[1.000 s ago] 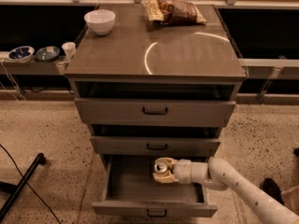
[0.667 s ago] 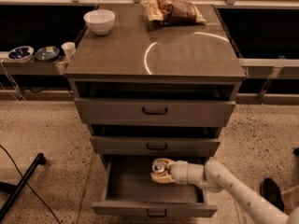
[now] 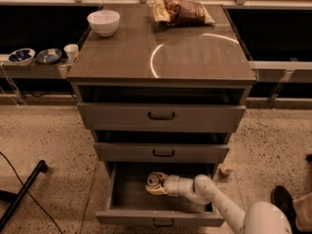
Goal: Place orange can into bottom drawer
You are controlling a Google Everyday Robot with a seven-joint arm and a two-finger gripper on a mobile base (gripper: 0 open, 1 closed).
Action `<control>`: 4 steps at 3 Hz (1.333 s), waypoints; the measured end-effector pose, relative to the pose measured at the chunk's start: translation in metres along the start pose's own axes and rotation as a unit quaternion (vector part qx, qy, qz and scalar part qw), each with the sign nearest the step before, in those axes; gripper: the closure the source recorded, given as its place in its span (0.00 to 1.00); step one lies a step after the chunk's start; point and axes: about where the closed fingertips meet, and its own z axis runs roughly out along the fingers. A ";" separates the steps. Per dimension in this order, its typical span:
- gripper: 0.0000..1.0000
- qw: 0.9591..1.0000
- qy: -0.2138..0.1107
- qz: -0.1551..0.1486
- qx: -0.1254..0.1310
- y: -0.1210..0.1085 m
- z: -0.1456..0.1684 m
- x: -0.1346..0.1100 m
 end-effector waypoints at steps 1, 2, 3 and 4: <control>0.76 1.000 -0.009 -0.008 -0.009 -0.002 0.017 0.020; 0.52 1.000 -0.007 -0.010 -0.005 -0.008 0.015 0.021; 0.29 1.000 -0.007 -0.010 -0.005 -0.008 0.015 0.021; 0.06 1.000 -0.007 -0.010 -0.005 -0.008 0.015 0.021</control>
Offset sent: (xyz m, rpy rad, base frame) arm 0.0045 0.0097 -0.0195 0.0121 -0.0144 0.0185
